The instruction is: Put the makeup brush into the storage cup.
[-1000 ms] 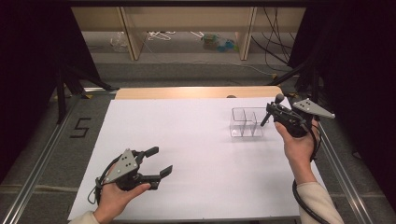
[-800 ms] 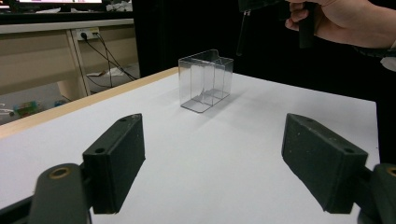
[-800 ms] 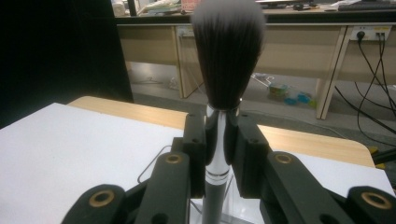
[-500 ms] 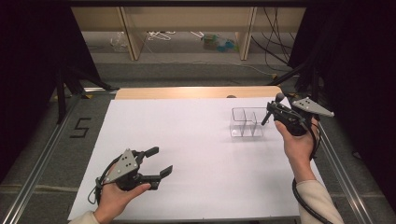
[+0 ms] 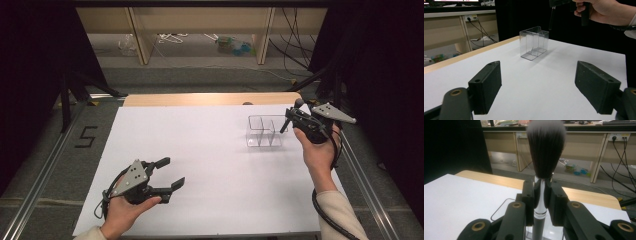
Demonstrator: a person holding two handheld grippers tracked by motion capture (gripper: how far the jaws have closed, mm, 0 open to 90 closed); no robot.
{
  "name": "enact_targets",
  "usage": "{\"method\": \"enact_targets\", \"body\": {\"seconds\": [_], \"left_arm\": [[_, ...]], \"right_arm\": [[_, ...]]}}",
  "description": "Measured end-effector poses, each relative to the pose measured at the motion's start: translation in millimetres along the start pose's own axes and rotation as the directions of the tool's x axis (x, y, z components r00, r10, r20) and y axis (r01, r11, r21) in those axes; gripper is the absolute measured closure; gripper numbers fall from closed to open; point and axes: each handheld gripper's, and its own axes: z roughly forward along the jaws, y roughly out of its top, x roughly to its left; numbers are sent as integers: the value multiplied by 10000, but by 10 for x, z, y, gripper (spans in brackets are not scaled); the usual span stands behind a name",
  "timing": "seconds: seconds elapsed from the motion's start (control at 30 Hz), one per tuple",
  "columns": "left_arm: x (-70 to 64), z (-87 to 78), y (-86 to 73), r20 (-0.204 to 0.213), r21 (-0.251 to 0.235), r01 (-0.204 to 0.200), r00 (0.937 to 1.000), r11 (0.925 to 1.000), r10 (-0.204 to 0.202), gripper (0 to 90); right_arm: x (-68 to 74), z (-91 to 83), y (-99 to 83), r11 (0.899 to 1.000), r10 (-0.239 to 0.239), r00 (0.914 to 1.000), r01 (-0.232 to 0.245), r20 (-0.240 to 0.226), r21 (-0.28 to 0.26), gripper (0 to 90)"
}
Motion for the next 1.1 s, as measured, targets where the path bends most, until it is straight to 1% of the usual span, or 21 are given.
{"method": "enact_targets", "body": {"seconds": [0.07, 0.1, 0.17, 0.2, 0.3, 0.37, 0.43, 0.57, 0.63, 0.7, 0.77, 0.93, 1.1], "left_arm": [[-1, 1, -1, -6, -3, 20, 10000, 10000, -20, 211], [0, 1, 0, -5, -2, 18, 10000, 10000, -18, 211], [0, 2, 0, -3, -6, 13, 10000, 10000, -13, 212], [0, 3, -1, -2, -8, 15, 10000, 10000, -15, 211], [-1, 4, -2, 2, -5, 20, 10000, 10000, -20, 212], [-1, 3, -1, 3, -5, 12, 10000, 10000, -12, 212], [0, 4, -2, 4, -4, 17, 10000, 10000, -17, 212], [0, 6, -3, 1, -11, 34, 10000, 10000, -34, 211], [-1, 6, -3, 8, -9, 18, 10000, 10000, -18, 211], [-1, 6, -3, 8, -5, 11, 10000, 10000, -11, 212], [-1, 6, -4, 8, 4, 6, 10000, 10000, -6, 212], [0, 7, -6, -1, 4, 46, 10000, 10000, -46, 212], [0, 6, -4, 7, 0, -7, 10000, 10000, 7, 212]], "right_arm": [[-4, 6, 1, 10000, -6, 10000, 5, 48, 40, 777], [-8, 18, -3, 9999, 20, 10000, -20, -2, -109, 776], [-14, 24, -2, 9999, 7, 10000, -7, 6, -122, 776], [-15, 20, 3, 10000, -2, 10000, 2, 9, 33, 776], [-20, 30, 8, 10000, -16, 10000, 15, 39, 87, 777], [-21, 51, 6, 9999, 44, 10000, -44, 35, -118, 776], [-28, 51, 16, 10000, 9, 10000, -9, 67, 0, 776], [-33, 64, 23, 10000, 13, 10000, -13, 93, 59, 776], [-35, 78, 21, 9999, 70, 10000, -70, 29, -115, 776], [-41, 84, 25, 9999, 5, 10000, -5, 30, -125, 777], [-46, 81, 33, 10000, -32, 10000, 31, 70, 35, 776], [-54, 97, 40, 10000, -46, 9999, 45, 103, 12, 776], [-48, 110, 48, 10000, -63, 9999, 62, 142, 49, 776]]}}
